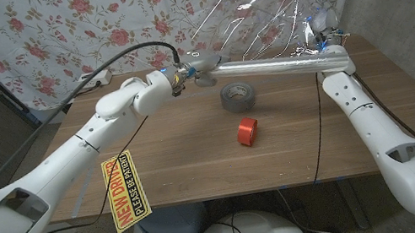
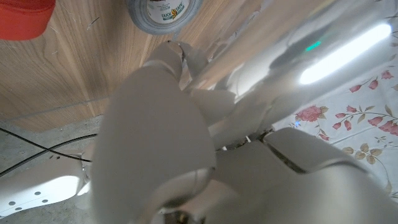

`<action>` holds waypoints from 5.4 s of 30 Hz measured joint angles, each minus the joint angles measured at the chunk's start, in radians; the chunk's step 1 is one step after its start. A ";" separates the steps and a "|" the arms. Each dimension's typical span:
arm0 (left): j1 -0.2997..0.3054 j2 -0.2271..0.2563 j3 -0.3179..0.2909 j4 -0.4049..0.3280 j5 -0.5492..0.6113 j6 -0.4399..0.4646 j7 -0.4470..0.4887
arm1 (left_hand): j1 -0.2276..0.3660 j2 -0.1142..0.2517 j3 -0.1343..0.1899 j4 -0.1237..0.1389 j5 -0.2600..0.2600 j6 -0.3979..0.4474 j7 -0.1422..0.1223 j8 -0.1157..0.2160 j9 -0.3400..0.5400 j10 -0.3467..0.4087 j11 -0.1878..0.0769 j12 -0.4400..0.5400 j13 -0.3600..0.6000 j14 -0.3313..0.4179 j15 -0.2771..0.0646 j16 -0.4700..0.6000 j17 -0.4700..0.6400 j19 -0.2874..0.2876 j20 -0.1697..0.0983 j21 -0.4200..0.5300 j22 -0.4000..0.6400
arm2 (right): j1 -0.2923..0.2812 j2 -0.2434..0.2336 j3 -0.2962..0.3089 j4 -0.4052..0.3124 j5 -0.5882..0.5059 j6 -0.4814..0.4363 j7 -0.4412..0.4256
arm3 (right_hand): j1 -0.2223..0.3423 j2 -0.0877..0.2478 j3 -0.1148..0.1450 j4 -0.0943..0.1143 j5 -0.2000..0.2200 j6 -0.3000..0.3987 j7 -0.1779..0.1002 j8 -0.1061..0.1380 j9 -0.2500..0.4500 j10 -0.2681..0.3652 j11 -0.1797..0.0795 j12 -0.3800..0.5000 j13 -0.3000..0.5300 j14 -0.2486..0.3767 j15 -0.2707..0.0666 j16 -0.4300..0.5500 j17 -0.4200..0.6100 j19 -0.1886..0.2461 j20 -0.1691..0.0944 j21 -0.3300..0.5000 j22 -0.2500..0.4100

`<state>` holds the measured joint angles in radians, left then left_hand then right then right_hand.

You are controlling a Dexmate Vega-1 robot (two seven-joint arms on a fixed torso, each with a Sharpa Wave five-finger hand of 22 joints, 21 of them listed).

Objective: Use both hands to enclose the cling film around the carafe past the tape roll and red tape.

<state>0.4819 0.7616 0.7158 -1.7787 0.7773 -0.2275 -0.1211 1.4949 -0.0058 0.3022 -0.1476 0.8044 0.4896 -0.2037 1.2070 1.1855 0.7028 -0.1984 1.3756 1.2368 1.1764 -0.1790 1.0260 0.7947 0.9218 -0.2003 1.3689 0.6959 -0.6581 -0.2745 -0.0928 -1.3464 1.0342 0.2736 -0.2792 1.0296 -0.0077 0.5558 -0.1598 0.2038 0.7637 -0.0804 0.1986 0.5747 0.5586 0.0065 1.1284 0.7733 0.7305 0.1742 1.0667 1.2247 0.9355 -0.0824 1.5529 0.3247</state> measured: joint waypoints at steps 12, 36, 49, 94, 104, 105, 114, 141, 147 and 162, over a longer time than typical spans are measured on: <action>0.021 0.014 -0.047 0.049 -0.042 -0.065 0.080 | 0.008 0.000 -0.003 0.003 0.000 0.008 -0.008 0.000 0.002 0.004 0.004 0.000 0.004 0.010 0.001 0.002 0.001 0.007 -0.003 0.016 -0.012 | -0.013 -0.026 0.007 -0.018 0.004 -0.019 0.000 | 0.000 0.000 0.000 0.000 0.000 0.001 -0.001 0.000 0.000 0.000 0.000 -0.003 -0.005 0.000 0.000 0.000 0.000 0.000 0.000 0.000 0.000; -0.060 0.041 -0.042 0.113 0.004 -0.242 0.091 | 0.009 -0.001 -0.009 0.009 0.000 0.007 -0.007 0.000 -0.001 0.003 0.003 0.000 0.002 0.010 0.000 -0.004 0.000 0.005 -0.005 0.017 -0.038 | -0.035 -0.064 -0.003 -0.049 -0.015 -0.050 -0.002 | 0.001 -0.001 0.000 0.000 0.000 0.002 -0.001 0.000 -0.005 0.000 0.000 0.002 -0.003 0.000 0.000 0.000 0.000 0.000 0.000 0.000 0.000; -0.117 0.047 -0.026 0.124 0.115 -0.311 0.110 | 0.009 -0.001 -0.010 0.010 0.000 0.010 -0.003 0.000 -0.001 0.003 0.003 0.000 0.004 0.010 0.000 -0.011 -0.006 0.005 -0.005 0.017 -0.036 | -0.045 -0.073 -0.006 -0.068 -0.027 -0.050 -0.006 | 0.001 -0.001 0.000 0.000 0.000 0.002 -0.002 0.000 -0.005 0.000 0.000 0.001 -0.004 0.000 0.000 0.000 0.000 0.000 0.000 0.000 0.000; -0.162 0.039 0.048 -0.031 0.581 -0.101 0.027 | 0.040 -0.021 0.014 -0.003 0.047 0.060 -0.004 0.123 0.034 0.032 0.018 0.011 0.007 0.019 -0.005 0.012 -0.012 0.013 -0.005 0.017 0.006 | -0.068 -0.014 -0.033 -0.117 0.016 -0.034 0.022 | 0.001 -0.001 0.000 0.000 0.000 0.003 -0.003 0.000 -0.004 0.000 0.000 0.008 -0.005 0.000 0.000 0.000 0.000 0.000 0.000 0.000 0.000; -0.231 0.011 0.118 0.003 0.630 -0.098 0.007 | 0.045 -0.026 0.028 0.000 0.050 0.060 -0.004 0.138 0.034 0.031 0.018 0.012 0.007 0.019 -0.005 0.021 -0.009 0.013 -0.006 0.012 0.021 | -0.074 -0.012 -0.029 -0.141 0.073 -0.067 0.065 | 0.001 -0.001 0.000 0.000 0.000 0.003 -0.003 0.000 -0.004 0.000 0.000 0.008 -0.005 0.000 0.000 0.000 0.000 0.000 0.000 0.000 0.000; -0.236 0.010 0.123 0.009 0.630 -0.098 0.007 | 0.045 -0.026 0.028 0.000 0.050 0.060 -0.004 0.143 0.034 0.031 0.018 0.012 0.007 0.019 -0.005 0.021 -0.009 0.014 -0.007 0.010 0.021 | -0.074 -0.012 -0.029 -0.141 0.078 -0.069 0.069 | 0.001 -0.001 0.000 0.000 0.000 0.003 -0.003 0.000 -0.005 0.000 0.000 0.008 -0.005 0.000 0.000 0.000 0.000 0.000 0.000 0.000 0.000; -0.263 -0.008 0.147 0.055 0.649 -0.085 0.001 | 0.043 -0.030 0.028 0.000 0.050 0.039 -0.004 0.166 0.034 0.031 0.018 0.012 0.006 0.019 -0.005 0.020 -0.007 0.014 -0.007 0.008 0.004 | -0.091 -0.021 -0.018 -0.184 0.117 -0.094 0.091 | 0.003 -0.003 0.000 0.000 0.000 0.007 0.000 0.000 -0.007 0.000 0.000 0.007 -0.005 0.000 0.000 0.000 0.000 0.000 0.000 0.000 0.000; -0.267 -0.054 0.168 0.130 0.632 0.081 0.027 | 0.044 -0.033 0.027 0.000 0.066 0.021 -0.007 0.172 0.033 0.031 0.018 0.013 0.006 0.020 -0.005 0.020 -0.008 0.014 -0.006 0.027 -0.006 | -0.123 -0.065 -0.008 -0.241 0.171 -0.146 0.132 | 0.003 -0.003 0.000 0.000 0.000 0.010 0.000 0.000 -0.009 0.000 0.000 0.008 -0.007 0.000 0.000 0.000 -0.001 0.000 0.000 0.000 0.000; -0.266 -0.061 0.168 0.157 0.604 0.110 0.028 | 0.044 -0.032 0.035 0.001 0.074 0.012 -0.006 0.178 0.033 0.031 0.018 0.013 0.006 0.020 -0.005 0.019 -0.004 0.014 -0.006 0.026 0.001 | -0.123 -0.071 -0.010 -0.241 0.182 -0.159 0.148 | 0.003 -0.003 0.000 0.000 0.000 0.010 0.000 0.000 -0.009 0.000 0.000 0.008 -0.009 0.000 0.000 0.000 0.000 0.000 0.000 0.000 -0.004; -0.287 -0.080 0.182 0.213 0.548 0.156 -0.012 | 0.045 -0.034 0.035 0.001 0.074 0.003 -0.004 0.183 0.025 0.031 0.017 0.013 0.006 0.024 -0.003 0.023 -0.008 0.020 -0.005 0.026 0.002 | -0.123 -0.096 -0.004 -0.231 0.197 -0.182 0.187 | 0.005 -0.005 0.000 0.000 0.000 0.010 0.000 0.000 -0.009 0.000 0.000 0.012 -0.011 0.000 0.000 0.000 0.000 0.000 0.000 0.000 -0.005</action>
<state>0.1953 0.6816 0.8977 -1.5655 1.3250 -0.0711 -0.1334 1.5401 -0.0396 0.3367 -0.1462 0.8780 0.4927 -0.2073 1.3905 1.2109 0.7341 -0.1809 1.3890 1.2425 1.2008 -0.1823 1.0494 0.7865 0.9420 -0.2052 1.3949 0.6983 -0.7807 -0.3710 -0.0969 -1.5779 1.2316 0.0916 -0.0923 1.0348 -0.0129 0.5558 -0.1598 0.2038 0.7738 -0.0804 0.1986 0.5653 0.5586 0.0064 1.1403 0.7623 0.7305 0.1742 1.0667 1.2247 0.9355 -0.0824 1.5529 0.3201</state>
